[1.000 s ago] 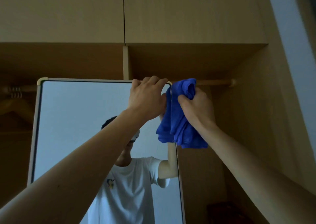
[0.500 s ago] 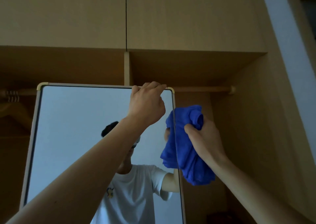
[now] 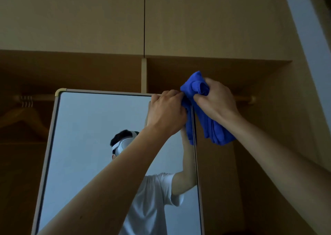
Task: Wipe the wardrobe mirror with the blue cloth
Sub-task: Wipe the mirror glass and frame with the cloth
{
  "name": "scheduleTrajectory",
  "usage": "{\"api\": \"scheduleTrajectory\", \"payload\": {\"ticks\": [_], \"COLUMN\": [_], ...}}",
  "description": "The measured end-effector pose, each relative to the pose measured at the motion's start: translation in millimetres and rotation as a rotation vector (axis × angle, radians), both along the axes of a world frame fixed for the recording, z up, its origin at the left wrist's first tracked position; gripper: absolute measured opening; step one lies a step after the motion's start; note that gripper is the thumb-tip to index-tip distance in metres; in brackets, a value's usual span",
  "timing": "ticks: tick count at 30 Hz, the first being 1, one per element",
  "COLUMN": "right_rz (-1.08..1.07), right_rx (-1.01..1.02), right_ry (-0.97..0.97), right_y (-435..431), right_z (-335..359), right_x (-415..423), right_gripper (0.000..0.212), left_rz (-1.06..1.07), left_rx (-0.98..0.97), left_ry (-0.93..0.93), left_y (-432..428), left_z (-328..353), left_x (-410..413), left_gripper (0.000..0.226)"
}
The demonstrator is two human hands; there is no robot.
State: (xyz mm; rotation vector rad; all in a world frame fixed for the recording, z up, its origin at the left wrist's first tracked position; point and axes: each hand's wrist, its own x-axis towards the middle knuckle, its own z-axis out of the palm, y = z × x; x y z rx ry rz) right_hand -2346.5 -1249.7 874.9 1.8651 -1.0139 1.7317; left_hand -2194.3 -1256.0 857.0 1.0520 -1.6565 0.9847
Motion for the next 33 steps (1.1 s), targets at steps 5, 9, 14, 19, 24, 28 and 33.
{"api": "scheduleTrajectory", "payload": {"ticks": [5, 9, 14, 19, 24, 28, 33], "right_rz": [0.024, -0.010, -0.091, -0.155, -0.149, -0.080, -0.001], "right_rx": [0.101, 0.099, 0.054, 0.043, 0.004, -0.035, -0.095], "right_ry": [0.085, 0.118, 0.136, 0.159, 0.222, 0.306, 0.416], "right_y": [9, 13, 15, 16, 23, 33, 44], "right_z": [12, 14, 12, 12, 15, 18, 26], "right_x": [-9, -8, -1, 11, 37, 84, 147], "right_gripper": [0.006, 0.006, 0.008, 0.016, 0.018, 0.022, 0.018], "left_rz": [0.049, 0.108, 0.175, 0.215, 0.243, 0.248, 0.290], "left_rx": [0.012, -0.029, -0.139, -0.187, -0.260, -0.255, -0.213], "left_ry": [-0.133, -0.012, 0.080, 0.137, 0.166, 0.195, 0.252], "left_y": [11, 21, 33, 45, 50, 57, 60], "left_z": [4, 5, -1, -2, -1, 0, 1], "left_x": [14, 50, 106, 137, 150, 154, 185], "left_gripper": [0.041, 0.049, 0.041, 0.036, 0.033, 0.031, 0.031]}}
